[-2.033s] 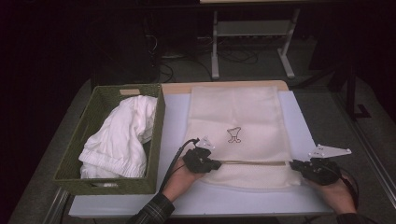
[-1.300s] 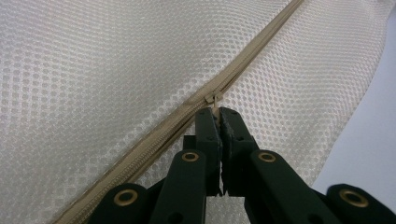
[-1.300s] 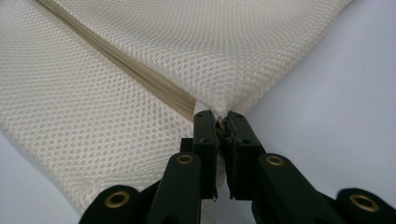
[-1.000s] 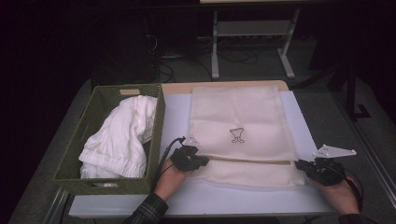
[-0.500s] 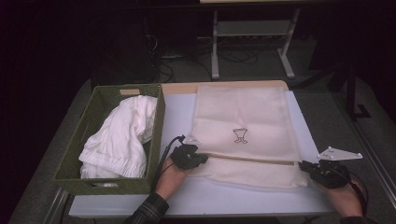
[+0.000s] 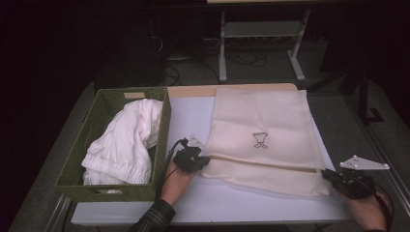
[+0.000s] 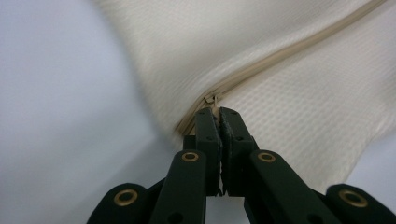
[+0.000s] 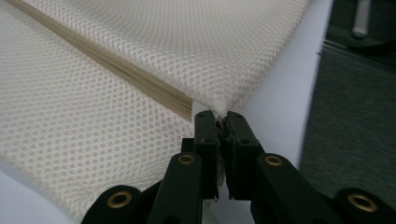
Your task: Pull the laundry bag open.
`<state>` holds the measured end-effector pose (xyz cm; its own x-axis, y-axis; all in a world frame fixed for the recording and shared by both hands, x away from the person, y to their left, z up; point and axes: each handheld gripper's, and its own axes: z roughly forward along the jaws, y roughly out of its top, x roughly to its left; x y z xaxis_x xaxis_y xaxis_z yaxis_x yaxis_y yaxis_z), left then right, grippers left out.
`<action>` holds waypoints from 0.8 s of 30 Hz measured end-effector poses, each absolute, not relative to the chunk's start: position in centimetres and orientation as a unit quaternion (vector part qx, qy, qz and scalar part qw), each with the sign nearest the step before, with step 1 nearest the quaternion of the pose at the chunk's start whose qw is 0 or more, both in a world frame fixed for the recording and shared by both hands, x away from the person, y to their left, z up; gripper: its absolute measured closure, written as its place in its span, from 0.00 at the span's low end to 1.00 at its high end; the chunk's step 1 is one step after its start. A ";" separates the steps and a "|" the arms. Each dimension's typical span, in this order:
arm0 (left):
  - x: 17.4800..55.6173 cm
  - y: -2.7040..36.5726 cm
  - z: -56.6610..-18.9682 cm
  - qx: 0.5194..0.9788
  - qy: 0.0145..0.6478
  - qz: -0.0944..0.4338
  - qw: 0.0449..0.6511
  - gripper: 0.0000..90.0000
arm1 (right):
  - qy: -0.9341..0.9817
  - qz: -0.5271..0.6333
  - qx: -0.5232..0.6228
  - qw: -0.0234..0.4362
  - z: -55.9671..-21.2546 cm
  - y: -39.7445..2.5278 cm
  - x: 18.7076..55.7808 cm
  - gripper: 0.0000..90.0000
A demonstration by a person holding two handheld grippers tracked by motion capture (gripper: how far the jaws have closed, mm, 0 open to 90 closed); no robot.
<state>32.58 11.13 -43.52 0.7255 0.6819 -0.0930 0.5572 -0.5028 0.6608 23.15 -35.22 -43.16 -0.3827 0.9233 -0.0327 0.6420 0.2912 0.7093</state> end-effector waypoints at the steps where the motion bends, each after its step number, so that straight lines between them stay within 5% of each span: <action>1: 32.7 11.4 -43.7 0.861 0.365 0.090 0.344 0.97 | 0.767 0.308 0.513 0.230 -43.2 -35.5 23.1 0.94; 24: 38.6 9.5 -43.0 0.839 0.393 0.126 0.356 0.96 | 0.765 0.316 0.511 0.231 -42.8 -35.5 26.3 0.93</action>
<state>38.58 9.52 -43.02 0.6597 0.7484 -0.0684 0.5695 -0.4385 0.6953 26.28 -35.47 -42.85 -0.3711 0.9281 -0.0296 0.6360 0.2773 0.7202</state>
